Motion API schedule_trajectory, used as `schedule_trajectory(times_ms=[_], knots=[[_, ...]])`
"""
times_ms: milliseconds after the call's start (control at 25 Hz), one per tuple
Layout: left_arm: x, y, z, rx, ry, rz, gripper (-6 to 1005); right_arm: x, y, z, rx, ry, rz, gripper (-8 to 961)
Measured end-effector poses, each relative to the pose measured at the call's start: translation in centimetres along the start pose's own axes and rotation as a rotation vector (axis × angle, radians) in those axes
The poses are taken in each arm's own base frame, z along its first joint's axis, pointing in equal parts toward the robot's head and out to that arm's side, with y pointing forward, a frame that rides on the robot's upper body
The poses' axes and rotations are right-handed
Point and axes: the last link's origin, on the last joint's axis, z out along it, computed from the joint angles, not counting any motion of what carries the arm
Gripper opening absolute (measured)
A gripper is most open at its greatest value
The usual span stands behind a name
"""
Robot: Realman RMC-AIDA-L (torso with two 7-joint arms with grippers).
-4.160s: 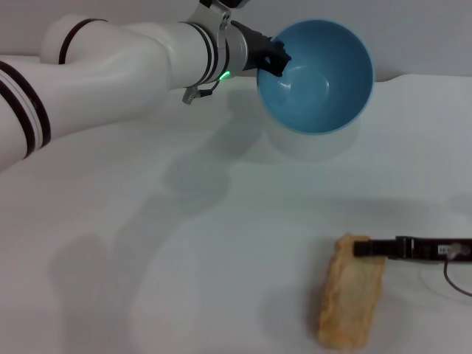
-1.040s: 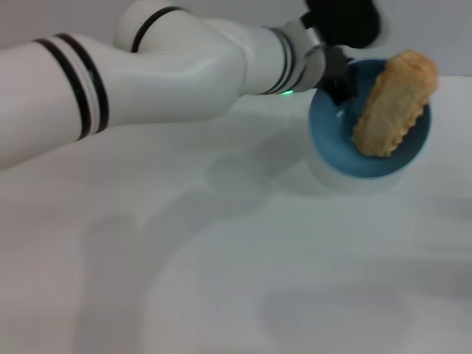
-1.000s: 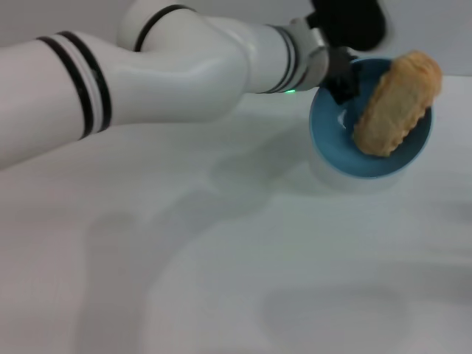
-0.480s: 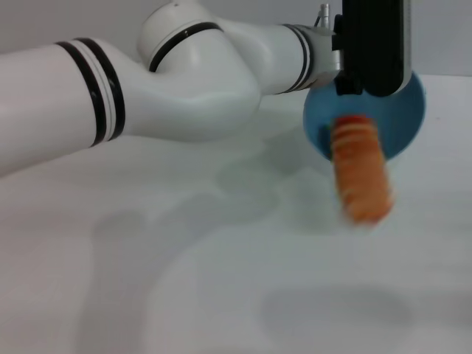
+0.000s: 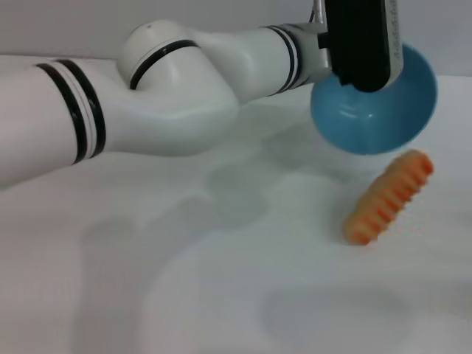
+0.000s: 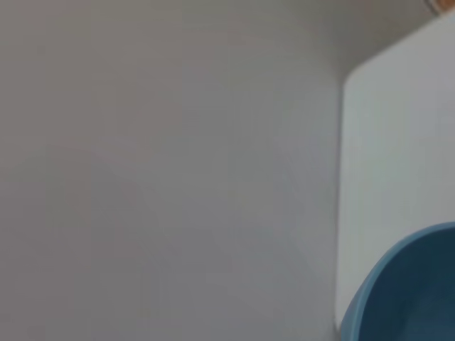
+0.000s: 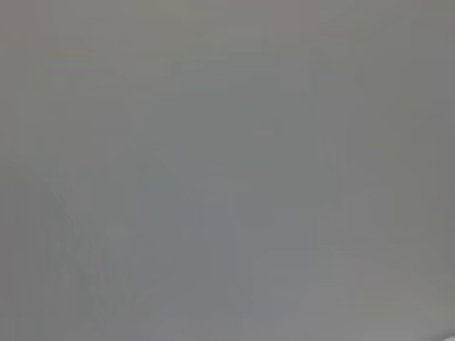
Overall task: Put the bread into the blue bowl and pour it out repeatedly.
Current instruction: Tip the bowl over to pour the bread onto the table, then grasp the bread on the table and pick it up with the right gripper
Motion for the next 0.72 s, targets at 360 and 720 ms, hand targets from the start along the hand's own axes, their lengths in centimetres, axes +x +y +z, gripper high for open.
schedule_trajectory(times_ms=[360, 720], knots=[[0.4, -1.8, -0.4, 0.083, 0.053, -0.018, -2, 0.0, 0.2, 0.5, -0.009, 0.007, 0.018, 614], [-3.7, -3.5, -1.1, 0.121, -0.052, -0.447, -1, 1.0, 3.2, 4.1, -0.268, 0.412, 0.331, 609]])
